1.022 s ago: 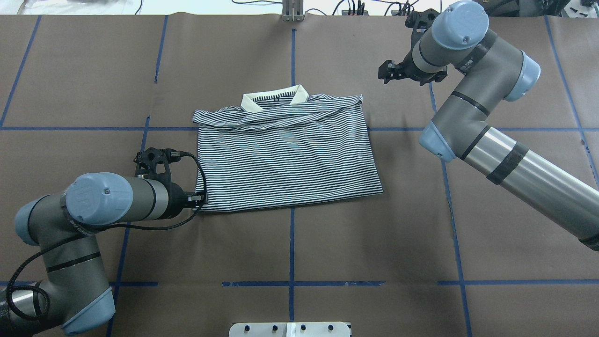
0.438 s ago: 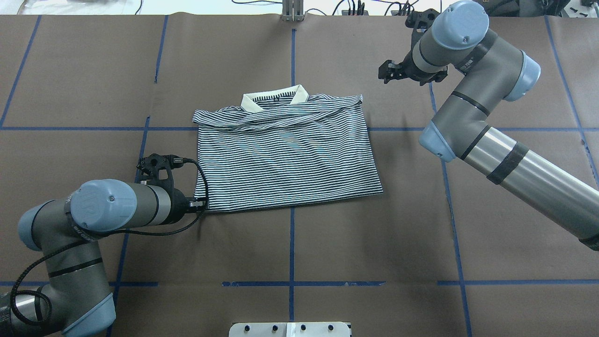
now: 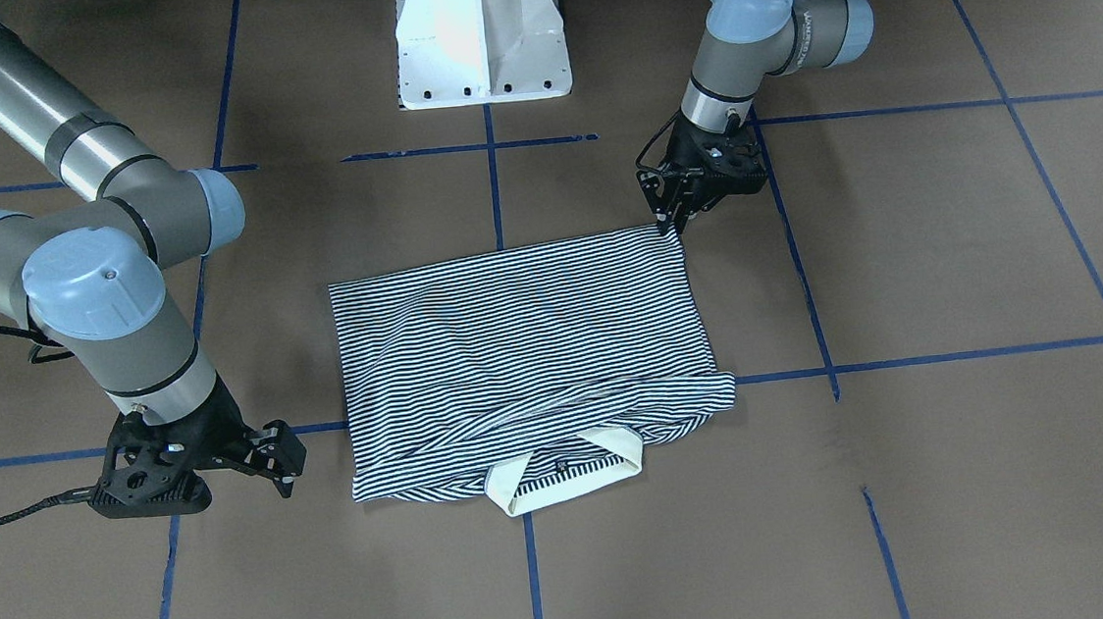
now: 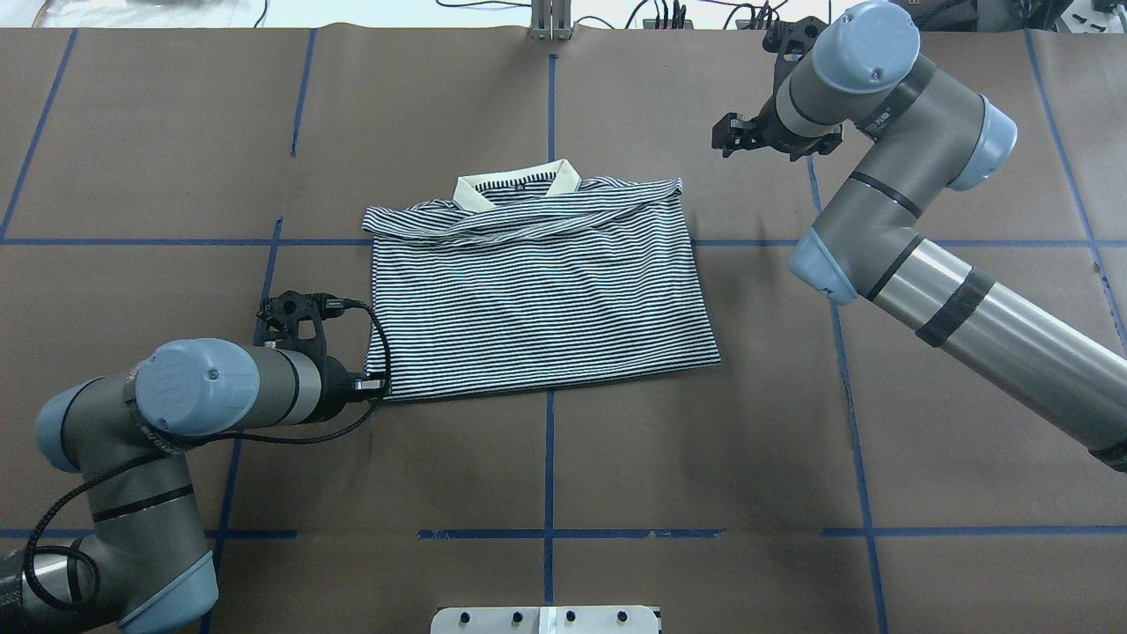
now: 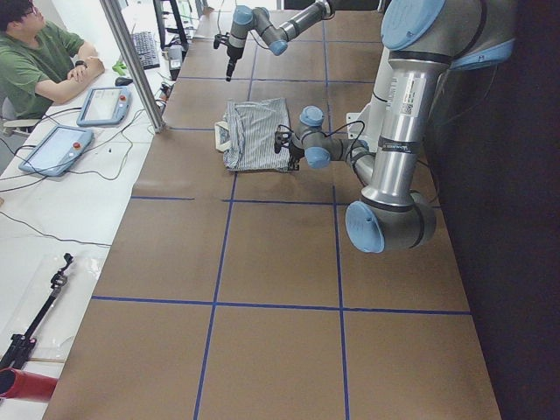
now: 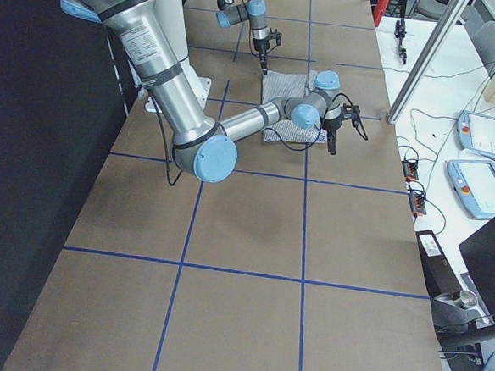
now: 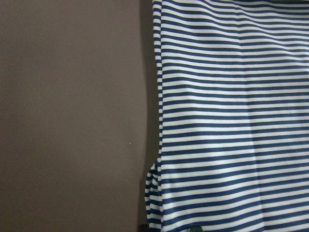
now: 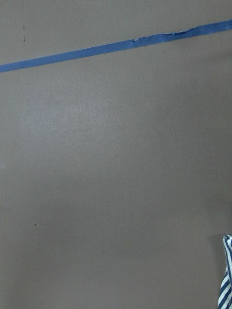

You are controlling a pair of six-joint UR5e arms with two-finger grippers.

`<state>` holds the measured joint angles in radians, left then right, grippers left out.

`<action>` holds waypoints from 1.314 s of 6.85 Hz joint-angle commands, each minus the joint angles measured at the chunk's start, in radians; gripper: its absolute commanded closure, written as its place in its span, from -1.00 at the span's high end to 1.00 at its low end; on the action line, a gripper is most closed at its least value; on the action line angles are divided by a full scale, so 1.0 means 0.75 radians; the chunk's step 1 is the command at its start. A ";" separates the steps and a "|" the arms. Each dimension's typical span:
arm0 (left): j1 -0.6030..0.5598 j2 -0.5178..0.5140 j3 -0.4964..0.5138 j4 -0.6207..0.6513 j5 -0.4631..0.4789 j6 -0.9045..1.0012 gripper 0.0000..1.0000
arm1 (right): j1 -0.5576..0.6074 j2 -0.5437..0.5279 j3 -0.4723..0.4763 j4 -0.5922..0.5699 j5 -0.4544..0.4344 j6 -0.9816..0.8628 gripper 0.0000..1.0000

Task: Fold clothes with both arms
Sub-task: 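Grasp the shirt's side edge with the left gripper and drag it farther away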

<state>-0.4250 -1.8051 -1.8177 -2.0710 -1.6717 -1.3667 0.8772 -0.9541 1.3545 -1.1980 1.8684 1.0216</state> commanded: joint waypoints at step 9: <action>-0.591 -0.522 0.906 -0.195 0.085 0.652 -1.00 | 0.000 -0.004 -0.004 0.000 -0.006 0.002 1.00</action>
<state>-0.8148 -2.0500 -1.3488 -2.1444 -1.6270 -0.8886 0.8762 -0.9560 1.3520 -1.1980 1.8642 1.0230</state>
